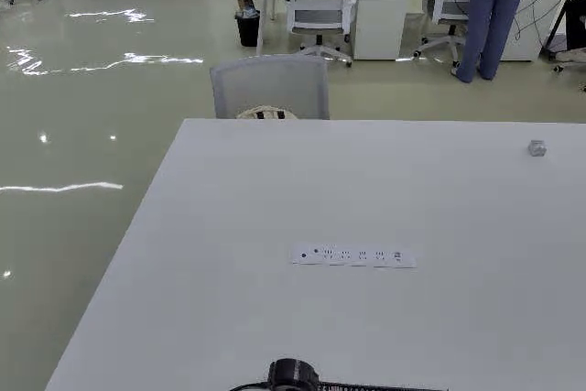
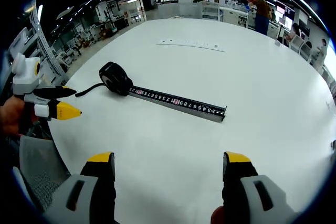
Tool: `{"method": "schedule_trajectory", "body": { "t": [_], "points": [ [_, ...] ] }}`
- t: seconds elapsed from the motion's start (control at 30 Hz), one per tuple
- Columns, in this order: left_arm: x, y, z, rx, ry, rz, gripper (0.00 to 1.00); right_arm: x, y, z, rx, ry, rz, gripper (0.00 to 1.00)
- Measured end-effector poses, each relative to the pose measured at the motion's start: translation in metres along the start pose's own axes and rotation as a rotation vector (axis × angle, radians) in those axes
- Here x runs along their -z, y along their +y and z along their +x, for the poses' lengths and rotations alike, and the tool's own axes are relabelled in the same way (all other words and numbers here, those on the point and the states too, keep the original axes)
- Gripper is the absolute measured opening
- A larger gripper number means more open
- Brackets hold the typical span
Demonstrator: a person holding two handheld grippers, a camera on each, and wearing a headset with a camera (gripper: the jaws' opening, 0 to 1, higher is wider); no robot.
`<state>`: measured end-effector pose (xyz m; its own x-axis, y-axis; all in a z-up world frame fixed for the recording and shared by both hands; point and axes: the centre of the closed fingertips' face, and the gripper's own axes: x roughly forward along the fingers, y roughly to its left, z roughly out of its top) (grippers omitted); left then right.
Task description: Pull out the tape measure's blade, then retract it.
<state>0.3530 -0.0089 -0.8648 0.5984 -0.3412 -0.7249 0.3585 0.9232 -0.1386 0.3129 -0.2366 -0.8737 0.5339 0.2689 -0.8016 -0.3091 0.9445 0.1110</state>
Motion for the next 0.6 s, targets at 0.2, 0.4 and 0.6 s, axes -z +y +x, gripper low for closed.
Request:
{"method": "schedule_trajectory", "body": {
  "t": [0.2, 0.4, 0.6],
  "points": [
    [0.004, 0.0, -0.008, -0.006, -0.001, -0.012, 0.84, 0.005, 0.004, -0.005, 0.001, 0.008, 0.002, 0.87],
    [0.011, -0.002, -0.013, -0.007, 0.005, -0.019, 0.86, 0.008, 0.011, -0.012, 0.004, 0.011, -0.003, 0.88],
    [0.017, -0.005, -0.018, -0.009, 0.011, -0.025, 0.88, 0.009, 0.017, -0.019, -0.001, 0.015, -0.007, 0.89]
  ]
}}
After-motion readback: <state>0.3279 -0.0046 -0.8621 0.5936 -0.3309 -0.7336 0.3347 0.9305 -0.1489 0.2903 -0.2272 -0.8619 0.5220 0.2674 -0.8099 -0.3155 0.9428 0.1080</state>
